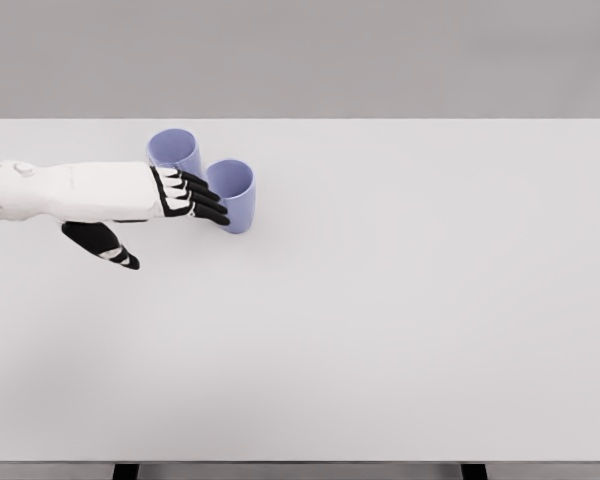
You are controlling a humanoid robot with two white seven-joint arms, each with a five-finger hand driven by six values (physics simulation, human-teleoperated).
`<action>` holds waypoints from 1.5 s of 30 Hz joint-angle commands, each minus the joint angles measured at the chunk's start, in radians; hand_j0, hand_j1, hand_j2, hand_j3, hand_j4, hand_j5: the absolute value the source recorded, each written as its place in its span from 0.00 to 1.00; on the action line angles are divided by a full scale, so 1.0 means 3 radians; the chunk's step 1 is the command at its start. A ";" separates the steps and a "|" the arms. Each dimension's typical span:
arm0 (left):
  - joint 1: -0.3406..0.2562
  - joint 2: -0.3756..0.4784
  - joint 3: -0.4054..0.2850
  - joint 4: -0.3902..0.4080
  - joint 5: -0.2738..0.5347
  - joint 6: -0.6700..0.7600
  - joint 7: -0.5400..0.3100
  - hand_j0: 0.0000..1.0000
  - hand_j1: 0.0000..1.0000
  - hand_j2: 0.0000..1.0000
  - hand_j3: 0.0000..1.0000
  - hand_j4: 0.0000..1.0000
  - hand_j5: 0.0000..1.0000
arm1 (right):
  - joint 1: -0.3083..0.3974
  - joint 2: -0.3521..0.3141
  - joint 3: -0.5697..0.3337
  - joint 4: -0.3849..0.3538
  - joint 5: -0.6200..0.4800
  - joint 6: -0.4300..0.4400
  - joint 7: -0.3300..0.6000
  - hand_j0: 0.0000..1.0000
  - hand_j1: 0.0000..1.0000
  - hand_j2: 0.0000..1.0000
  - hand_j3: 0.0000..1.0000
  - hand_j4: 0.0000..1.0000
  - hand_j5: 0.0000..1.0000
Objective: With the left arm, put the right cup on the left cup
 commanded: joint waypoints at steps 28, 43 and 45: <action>-0.0424 -0.1368 -0.0115 0.1606 -0.0789 0.0010 0.0042 1.00 1.00 1.00 1.00 1.00 1.00 | 0.0015 0.0000 0.0003 0.0002 -0.0001 0.0003 0.0005 1.00 1.00 1.00 1.00 1.00 1.00; -0.0337 -0.1664 -0.0095 0.2091 -0.0973 0.0010 0.0129 1.00 1.00 1.00 1.00 1.00 1.00 | 0.0015 0.0000 0.0003 0.0002 -0.0001 0.0003 0.0005 1.00 1.00 1.00 1.00 1.00 1.00; -0.0312 -0.1669 -0.0090 0.2091 -0.0973 0.0010 0.0129 1.00 1.00 1.00 1.00 1.00 1.00 | 0.0015 0.0000 0.0003 0.0002 -0.0001 0.0003 0.0005 1.00 1.00 1.00 1.00 1.00 1.00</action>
